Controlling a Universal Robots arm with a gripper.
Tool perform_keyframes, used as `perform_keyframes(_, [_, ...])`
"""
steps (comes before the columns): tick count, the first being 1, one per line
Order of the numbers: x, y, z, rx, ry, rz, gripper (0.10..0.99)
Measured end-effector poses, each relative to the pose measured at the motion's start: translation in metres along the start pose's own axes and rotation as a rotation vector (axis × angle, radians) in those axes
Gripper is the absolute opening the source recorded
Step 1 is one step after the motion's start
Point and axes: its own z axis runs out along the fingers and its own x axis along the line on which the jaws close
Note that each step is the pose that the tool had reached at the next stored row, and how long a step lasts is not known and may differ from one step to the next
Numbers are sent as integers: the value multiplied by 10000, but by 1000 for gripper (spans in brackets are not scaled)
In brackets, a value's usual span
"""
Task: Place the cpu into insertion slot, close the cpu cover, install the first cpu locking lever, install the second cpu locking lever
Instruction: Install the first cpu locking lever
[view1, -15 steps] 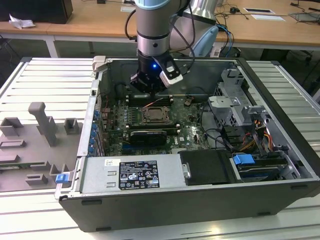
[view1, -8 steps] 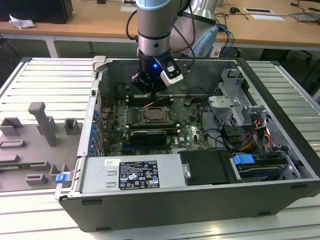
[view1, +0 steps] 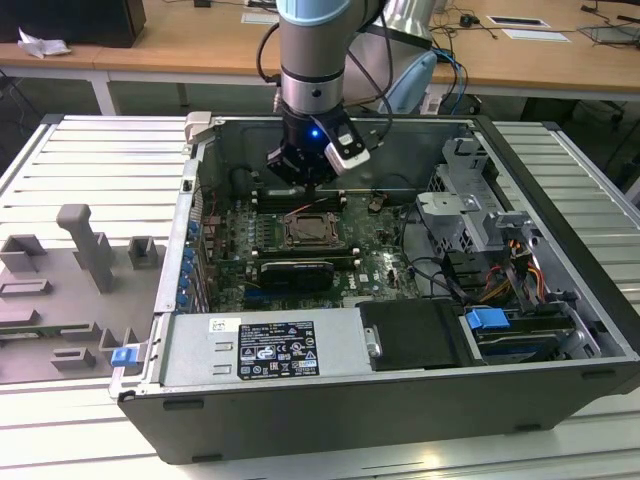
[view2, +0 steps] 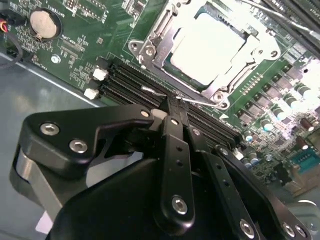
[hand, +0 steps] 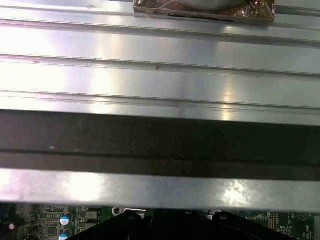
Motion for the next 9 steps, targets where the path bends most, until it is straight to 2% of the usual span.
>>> perform_keyframes(5, [-80,9,38,-3,3,-47,106])
perform_keyframes(9, [-104,4,89,-1,5,-51,106])
